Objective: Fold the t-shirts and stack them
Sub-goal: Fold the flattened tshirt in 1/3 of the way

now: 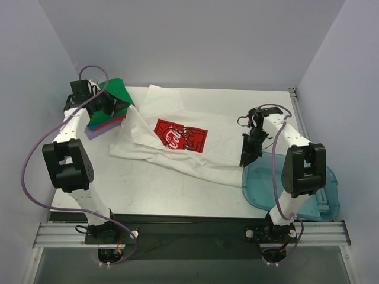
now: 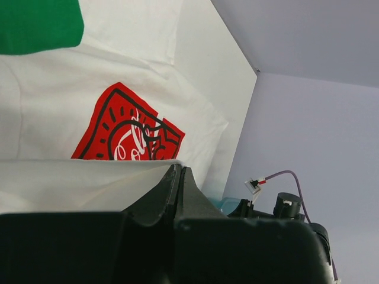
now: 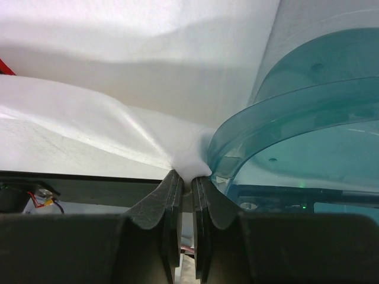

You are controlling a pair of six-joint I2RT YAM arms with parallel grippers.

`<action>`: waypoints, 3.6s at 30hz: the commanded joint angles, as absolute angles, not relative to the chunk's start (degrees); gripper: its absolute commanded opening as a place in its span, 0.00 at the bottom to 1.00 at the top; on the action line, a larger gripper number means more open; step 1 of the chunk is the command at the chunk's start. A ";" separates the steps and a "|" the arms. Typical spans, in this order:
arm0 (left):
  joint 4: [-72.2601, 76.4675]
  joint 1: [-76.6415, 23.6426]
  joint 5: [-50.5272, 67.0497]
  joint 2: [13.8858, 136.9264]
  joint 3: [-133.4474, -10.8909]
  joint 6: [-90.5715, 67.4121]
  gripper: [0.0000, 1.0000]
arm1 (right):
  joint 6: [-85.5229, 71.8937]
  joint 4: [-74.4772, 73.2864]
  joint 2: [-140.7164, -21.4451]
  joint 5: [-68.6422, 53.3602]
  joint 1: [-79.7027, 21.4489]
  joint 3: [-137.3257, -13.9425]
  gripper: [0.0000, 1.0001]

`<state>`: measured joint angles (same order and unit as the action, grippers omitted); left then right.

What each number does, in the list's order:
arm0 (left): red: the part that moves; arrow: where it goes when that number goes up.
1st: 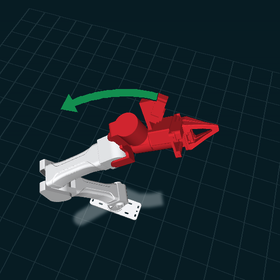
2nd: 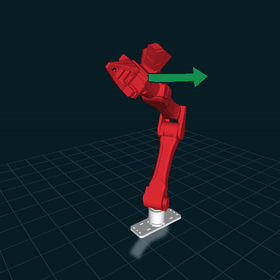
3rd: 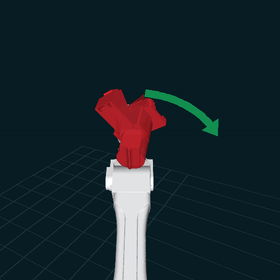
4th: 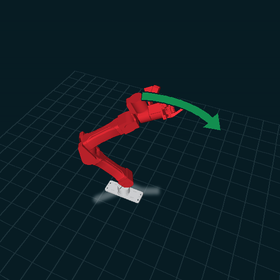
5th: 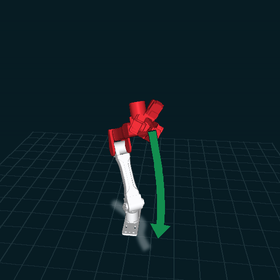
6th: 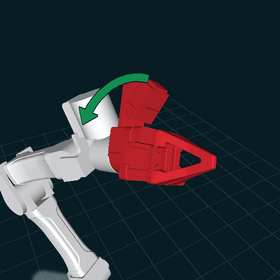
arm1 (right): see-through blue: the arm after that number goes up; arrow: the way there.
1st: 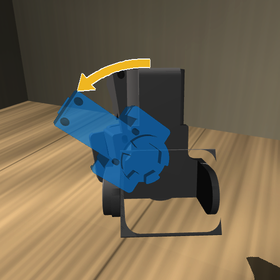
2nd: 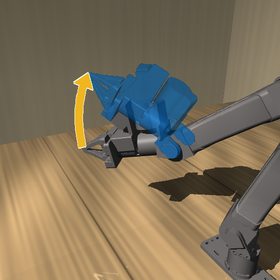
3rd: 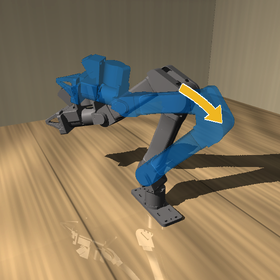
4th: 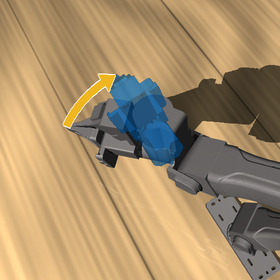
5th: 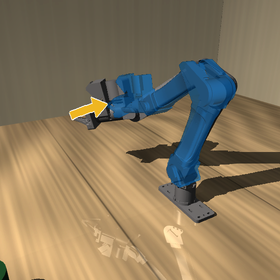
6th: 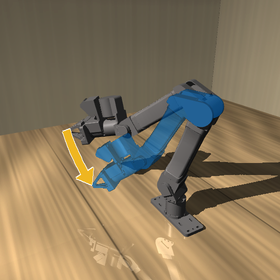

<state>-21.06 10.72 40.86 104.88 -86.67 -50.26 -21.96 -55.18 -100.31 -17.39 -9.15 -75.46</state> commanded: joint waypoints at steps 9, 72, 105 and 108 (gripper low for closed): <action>-25.92 6.86 37.09 112.58 -98.69 -46.15 0.00 | -21.09 -59.15 -105.11 -16.26 -7.12 -81.82 0.00; -27.87 15.38 8.88 100.89 -63.37 -26.10 0.55 | -25.40 -44.82 -118.30 -18.11 -25.49 -85.52 0.57; -33.48 27.75 1.58 88.96 -50.37 -22.24 0.00 | -26.63 -43.68 -114.62 -17.84 -31.11 -68.65 0.56; -33.92 30.49 2.02 86.93 -47.56 -20.92 0.00 | -27.59 -43.51 -113.21 -18.10 -32.95 -67.15 0.56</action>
<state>-34.35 27.40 6.85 89.82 -49.06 -23.99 -27.66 -42.19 -112.60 -22.55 -31.42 -71.26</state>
